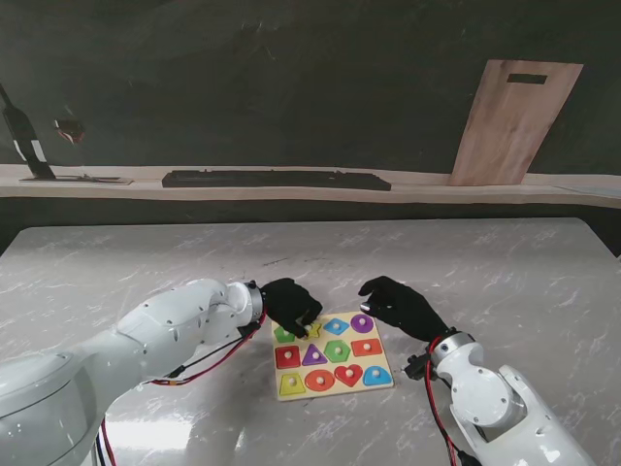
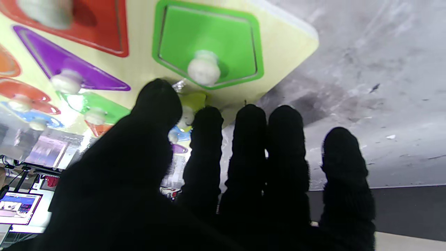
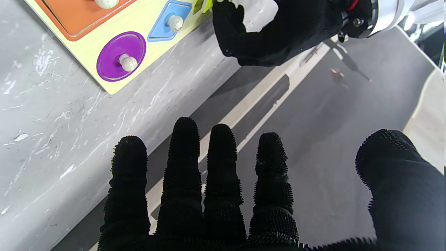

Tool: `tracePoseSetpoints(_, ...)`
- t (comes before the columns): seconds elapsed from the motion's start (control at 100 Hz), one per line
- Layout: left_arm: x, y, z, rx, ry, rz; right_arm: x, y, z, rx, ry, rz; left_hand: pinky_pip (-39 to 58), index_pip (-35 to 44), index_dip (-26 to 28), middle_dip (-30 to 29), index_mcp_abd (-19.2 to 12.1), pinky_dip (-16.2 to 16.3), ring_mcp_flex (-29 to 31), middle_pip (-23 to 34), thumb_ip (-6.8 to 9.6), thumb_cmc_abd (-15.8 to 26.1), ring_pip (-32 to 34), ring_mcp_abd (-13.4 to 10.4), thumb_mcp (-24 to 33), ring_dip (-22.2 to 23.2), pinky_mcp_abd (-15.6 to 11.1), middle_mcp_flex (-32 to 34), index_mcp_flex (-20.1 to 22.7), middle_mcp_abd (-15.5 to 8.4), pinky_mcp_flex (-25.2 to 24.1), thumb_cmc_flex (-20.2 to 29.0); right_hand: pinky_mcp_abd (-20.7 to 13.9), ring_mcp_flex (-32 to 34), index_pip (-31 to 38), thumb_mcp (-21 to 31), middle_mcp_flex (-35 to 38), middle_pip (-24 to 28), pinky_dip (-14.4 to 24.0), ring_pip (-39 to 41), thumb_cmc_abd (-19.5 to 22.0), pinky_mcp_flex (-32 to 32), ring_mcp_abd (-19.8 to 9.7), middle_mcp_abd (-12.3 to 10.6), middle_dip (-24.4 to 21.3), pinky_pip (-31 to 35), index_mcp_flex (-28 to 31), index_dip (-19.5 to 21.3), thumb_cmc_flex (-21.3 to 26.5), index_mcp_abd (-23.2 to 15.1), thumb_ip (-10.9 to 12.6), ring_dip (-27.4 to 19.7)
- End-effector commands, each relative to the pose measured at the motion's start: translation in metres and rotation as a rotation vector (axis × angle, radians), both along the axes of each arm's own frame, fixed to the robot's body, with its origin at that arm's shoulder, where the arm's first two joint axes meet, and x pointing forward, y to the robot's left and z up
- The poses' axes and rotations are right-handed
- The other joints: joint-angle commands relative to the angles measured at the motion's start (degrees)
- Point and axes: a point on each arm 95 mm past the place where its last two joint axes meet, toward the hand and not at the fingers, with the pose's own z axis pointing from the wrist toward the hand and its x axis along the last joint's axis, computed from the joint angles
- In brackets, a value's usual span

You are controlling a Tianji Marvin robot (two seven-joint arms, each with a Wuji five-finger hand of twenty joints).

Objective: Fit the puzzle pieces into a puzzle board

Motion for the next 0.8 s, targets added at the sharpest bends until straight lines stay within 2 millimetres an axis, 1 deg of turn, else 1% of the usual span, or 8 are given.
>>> tracePoseSetpoints(0.0, 0.0021, 0.0024, 0.0012, 0.007, 0.0, 0.002, -0.0028, 0.0024, -0.0006, 0.002, -0.001, 0.008, 0.72, -0.13, 0.59, -0.6, 0.84, 1.11, -1.43, 1.35, -1.02, -0.06, 0.6, 0.24, -1.69, 1.03, -2.36, -1.2, -0.95, 0.12, -0.76, -0.14, 0.47, 1.15, -0.72, -1.29, 1.3, 0.92, 0.64, 0.75, 0.79, -0.11, -0.13, -1.13, 0.44, 1.28, 1.14, -0.74, 0.46, -0.42, 2.05, 0.35)
tracePoseSetpoints(0.17, 0.0029, 0.0007, 0.0012, 0.005, 0.007, -0.001, -0.0029, 0.0022, -0.0005, 0.003, -0.002, 0.007, 0.57, -3.35, -4.57, -1.08, 1.08, 1.08, -1.52, 0.88, -0.91, 2.71, 0.43, 0.66, -5.85, 0.97, -2.27, -1.22, -0.71, 0.67, -0.93, 3.15, 0.46, 1.2, -0.69, -1.27, 1.35, 0.91, 0.62, 0.77, 0.82, -0.15, -0.06, -1.11, 0.44, 1.23, 1.2, -0.73, 0.49, -0.38, 2.06, 0.37)
tracePoseSetpoints(0.31, 0.0035, 0.0, 0.0014, 0.011, 0.015, -0.005, -0.0029, 0.0019, -0.0003, 0.003, -0.002, 0.006, 0.49, -6.23, -7.89, -1.2, 1.04, 1.07, -1.52, 0.74, -0.89, 3.99, 0.36, 1.25, -6.91, 0.97, -2.06, -0.97, 0.25, 1.07, -1.05, 3.93, 0.46, 1.21, -0.72, -1.28, 1.38, 0.91, 0.63, 0.79, 0.77, -0.14, -0.09, -1.12, 0.44, 1.24, 1.2, -0.73, 0.51, -0.34, 2.06, 0.38)
tracePoseSetpoints(0.57, 0.0046, 0.0014, 0.0029, 0.038, -0.013, -0.009, -0.0026, 0.0019, -0.0005, 0.003, 0.001, 0.006, 0.26, -6.04, -7.1, -1.26, 2.8, 1.09, -1.8, 0.55, -0.35, 6.11, 0.48, 1.97, -8.96, 1.01, -1.25, -0.99, 0.95, 1.62, -1.34, 0.74, 0.46, 1.22, -0.7, -1.29, 1.44, 0.93, 0.64, 0.8, 0.74, -0.09, -0.01, -1.06, 0.45, 1.28, 1.24, -0.72, 0.48, -0.37, 2.05, 0.39)
tracePoseSetpoints(0.6, 0.0045, 0.0016, 0.0031, 0.043, -0.016, -0.009, -0.0026, 0.0019, -0.0005, 0.003, 0.001, 0.006, 0.11, -7.11, -6.06, -1.35, 2.98, 1.1, -1.95, 0.24, 0.74, 6.61, 0.31, 1.99, -9.46, 0.91, -1.18, -1.22, 1.14, 1.71, -1.47, -0.09, 0.45, 1.2, -0.7, -1.28, 1.4, 0.92, 0.64, 0.79, 0.77, -0.09, -0.06, -1.07, 0.44, 1.28, 1.25, -0.71, 0.48, -0.35, 2.05, 0.39)
tracePoseSetpoints(0.74, 0.0043, 0.003, 0.0036, 0.065, -0.028, -0.007, -0.0026, 0.0018, -0.0004, 0.003, 0.0, 0.005, -0.16, -8.38, -5.35, -1.7, 3.92, 1.05, -2.64, -0.58, 1.41, 8.74, -0.47, 2.34, -10.56, 0.59, -1.23, -1.84, 1.26, 1.92, -1.9, -2.66, 0.47, 1.27, -0.7, -1.3, 1.41, 0.93, 0.64, 0.84, 0.78, -0.09, -0.03, -1.1, 0.45, 1.28, 1.23, -0.71, 0.48, -0.35, 2.05, 0.41)
tracePoseSetpoints(0.76, 0.0042, 0.0032, 0.0036, 0.068, -0.029, -0.007, -0.0026, 0.0018, -0.0004, 0.003, 0.0, 0.006, -0.27, -9.25, -4.05, -1.91, 4.0, 1.03, -2.66, -0.96, 2.33, 8.95, -0.72, 2.35, -10.86, 0.47, -1.28, -1.88, 1.38, 1.94, -2.02, -3.07, 0.47, 1.22, -0.7, -1.29, 1.43, 0.94, 0.65, 0.82, 0.78, -0.07, -0.08, -1.11, 0.45, 1.29, 1.24, -0.71, 0.53, -0.37, 2.05, 0.4)
tracePoseSetpoints(0.79, 0.0041, 0.0034, 0.0036, 0.072, -0.03, -0.006, -0.0026, 0.0017, -0.0004, 0.003, 0.0, 0.006, -0.33, -9.61, -3.58, -2.03, 4.19, 1.02, -2.8, -1.2, 2.58, 9.35, -0.89, 2.35, -11.08, 0.4, -1.33, -2.11, 1.36, 2.0, -2.12, -3.59, 0.46, 1.24, -0.69, -1.3, 1.45, 0.95, 0.65, 0.82, 0.84, -0.06, -0.1, -1.1, 0.46, 1.3, 1.26, -0.71, 0.51, -0.3, 2.05, 0.4)
